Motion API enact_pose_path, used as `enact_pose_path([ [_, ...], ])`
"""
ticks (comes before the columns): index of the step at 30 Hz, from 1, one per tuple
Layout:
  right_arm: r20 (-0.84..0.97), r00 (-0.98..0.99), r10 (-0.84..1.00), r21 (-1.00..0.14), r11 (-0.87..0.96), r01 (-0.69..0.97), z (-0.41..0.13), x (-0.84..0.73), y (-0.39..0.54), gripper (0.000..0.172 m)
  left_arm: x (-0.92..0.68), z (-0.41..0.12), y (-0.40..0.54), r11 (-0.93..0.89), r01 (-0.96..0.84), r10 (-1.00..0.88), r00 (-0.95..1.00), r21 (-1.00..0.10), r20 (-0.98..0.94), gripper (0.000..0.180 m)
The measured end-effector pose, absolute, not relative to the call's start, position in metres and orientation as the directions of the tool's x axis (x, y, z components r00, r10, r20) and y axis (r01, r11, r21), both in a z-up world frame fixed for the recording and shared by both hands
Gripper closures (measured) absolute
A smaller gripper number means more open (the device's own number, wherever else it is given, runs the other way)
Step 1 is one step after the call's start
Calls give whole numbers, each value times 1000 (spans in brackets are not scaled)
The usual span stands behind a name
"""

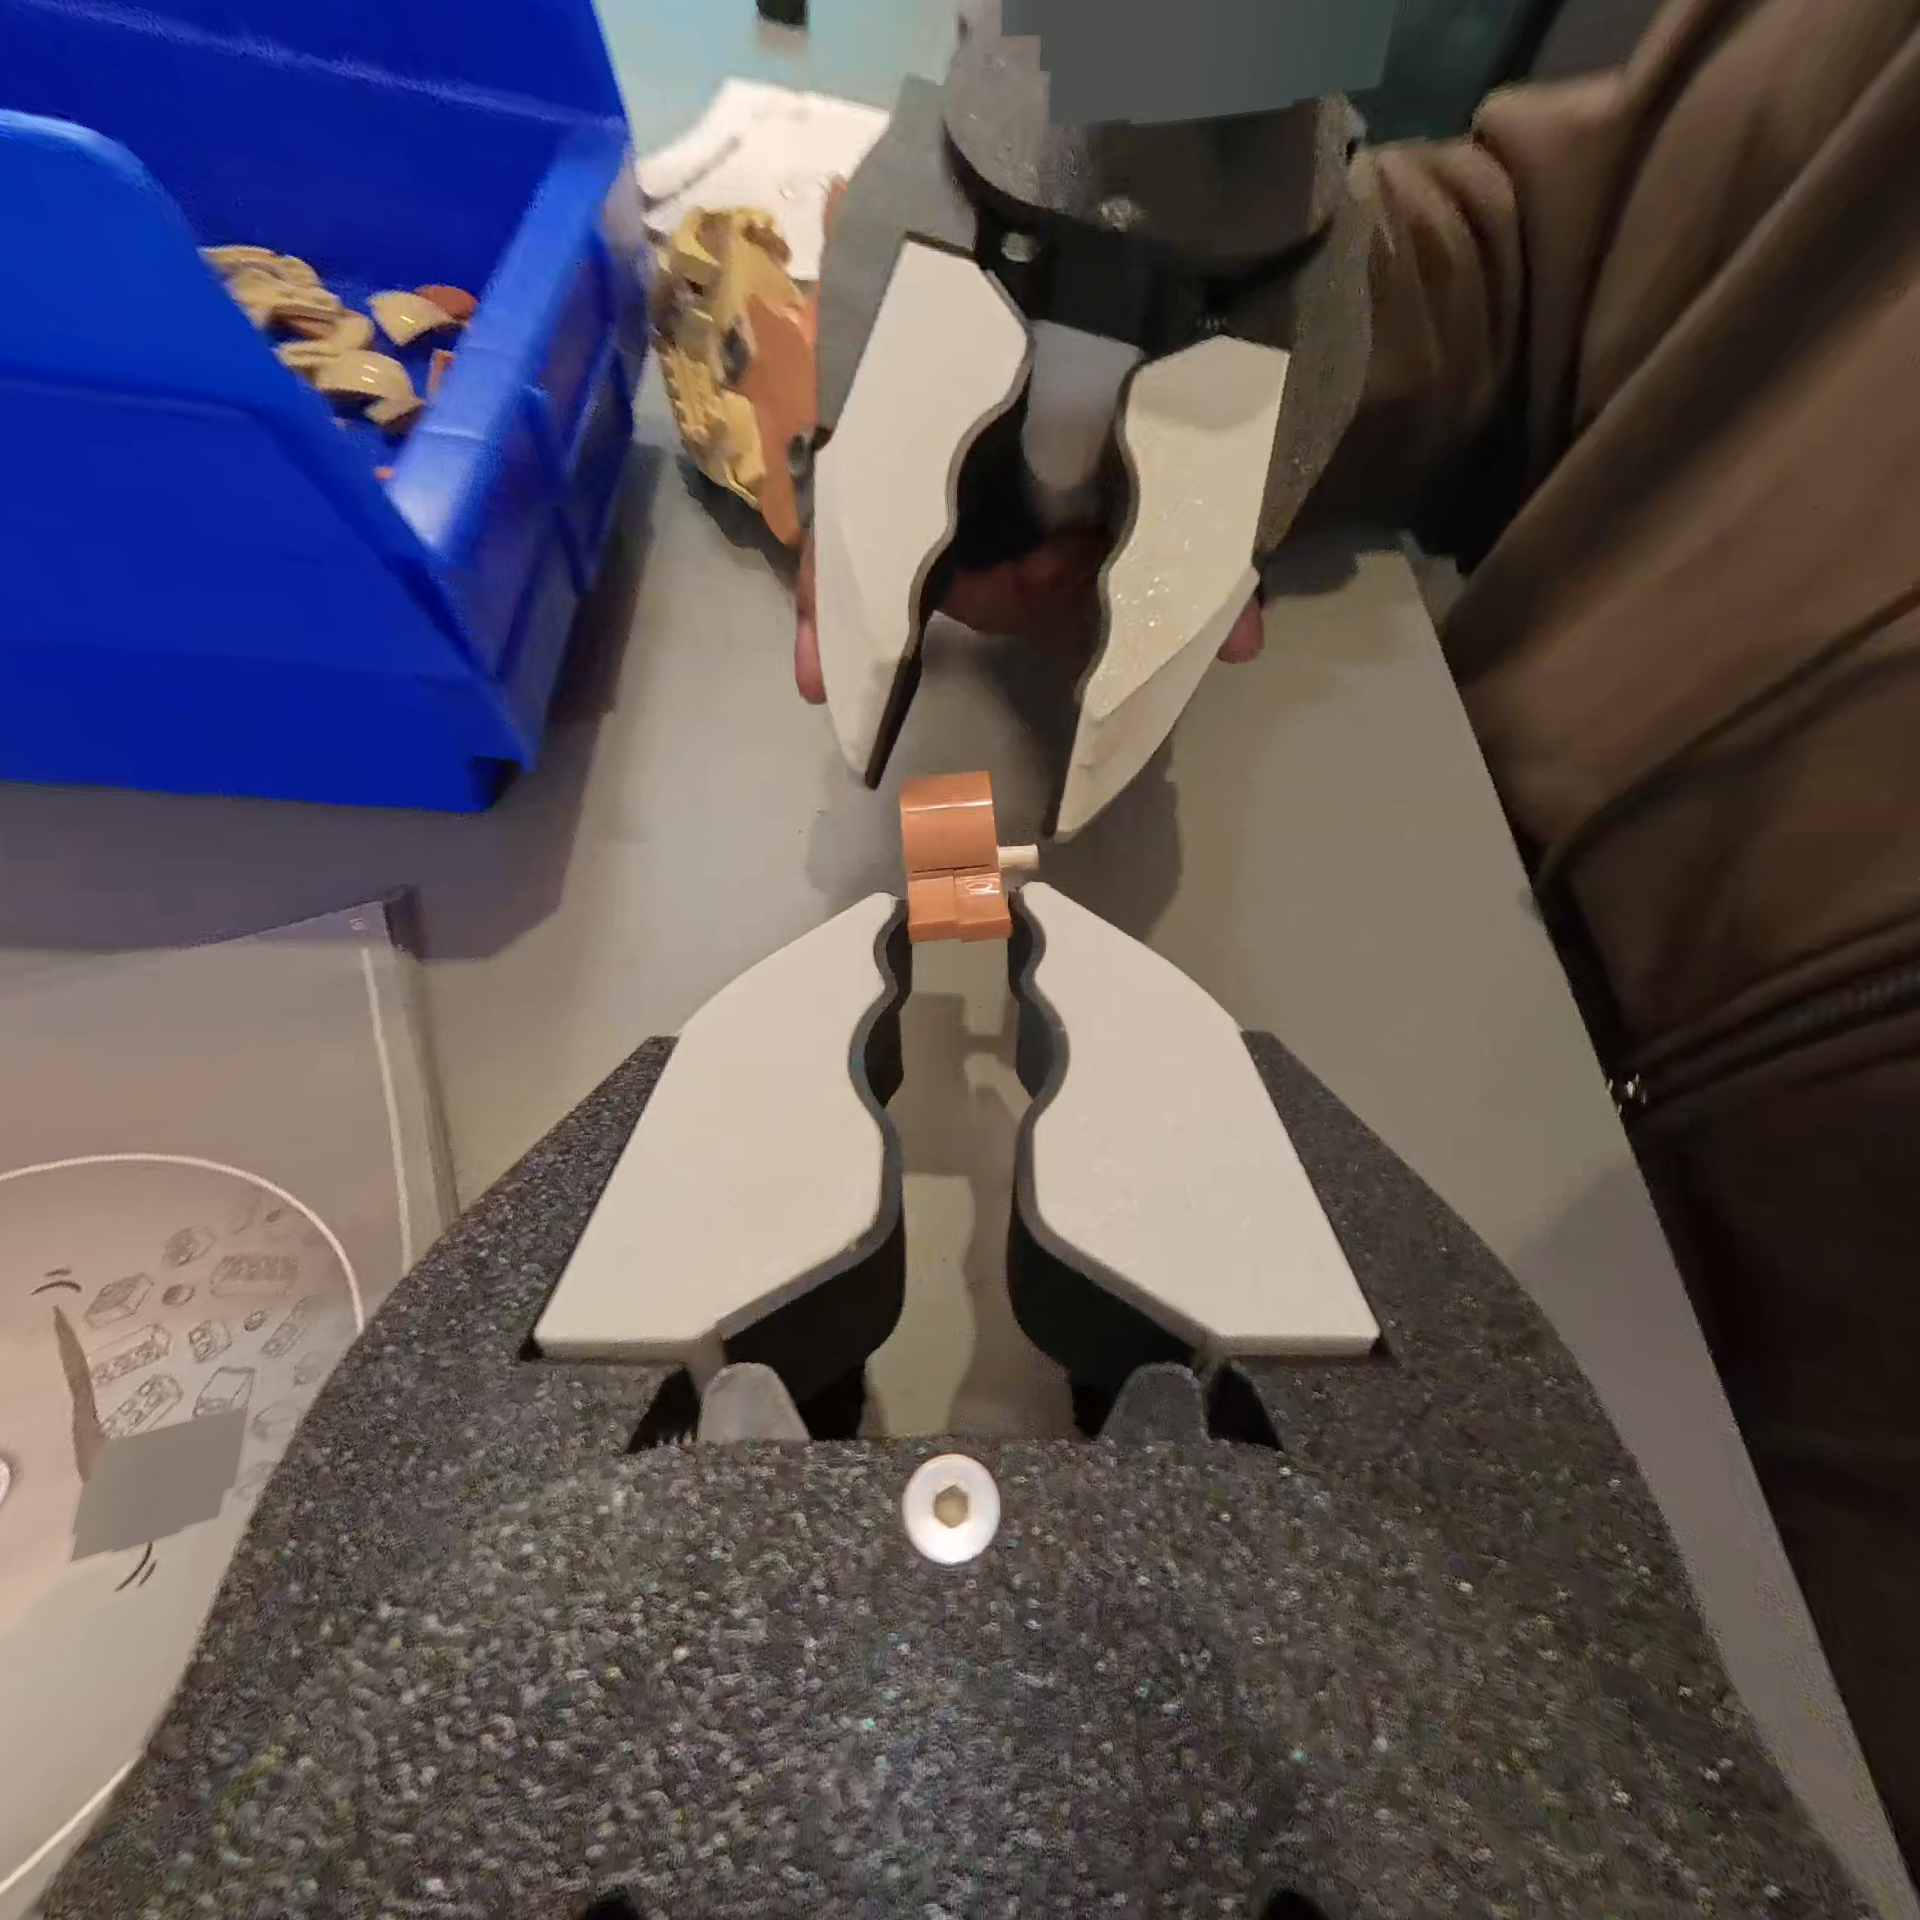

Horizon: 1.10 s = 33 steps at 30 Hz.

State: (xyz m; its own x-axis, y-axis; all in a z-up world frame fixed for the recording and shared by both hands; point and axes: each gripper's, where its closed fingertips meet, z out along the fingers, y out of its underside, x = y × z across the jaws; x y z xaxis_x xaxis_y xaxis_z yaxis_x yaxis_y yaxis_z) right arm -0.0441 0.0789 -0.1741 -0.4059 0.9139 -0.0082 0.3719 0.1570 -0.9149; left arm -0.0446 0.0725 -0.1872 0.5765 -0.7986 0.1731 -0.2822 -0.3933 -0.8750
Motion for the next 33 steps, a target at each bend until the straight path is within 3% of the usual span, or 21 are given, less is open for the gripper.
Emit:
enact_pose_path([
  [4,-14,-430,903,-898,178,402,-182,-42,71,153,-39,-190,66,-365,-327,-830,539,-872,145,163],
  [14,-25,-400,916,-944,110,311,-166,-47,75,154,-41,-177,74,-326,-235,-810,569,-916,142,160],
  [33,-147,-450,881,-928,35,371,-162,-34,66,155,-28,-170,66,-298,-197,-858,485,-934,172,163],
])
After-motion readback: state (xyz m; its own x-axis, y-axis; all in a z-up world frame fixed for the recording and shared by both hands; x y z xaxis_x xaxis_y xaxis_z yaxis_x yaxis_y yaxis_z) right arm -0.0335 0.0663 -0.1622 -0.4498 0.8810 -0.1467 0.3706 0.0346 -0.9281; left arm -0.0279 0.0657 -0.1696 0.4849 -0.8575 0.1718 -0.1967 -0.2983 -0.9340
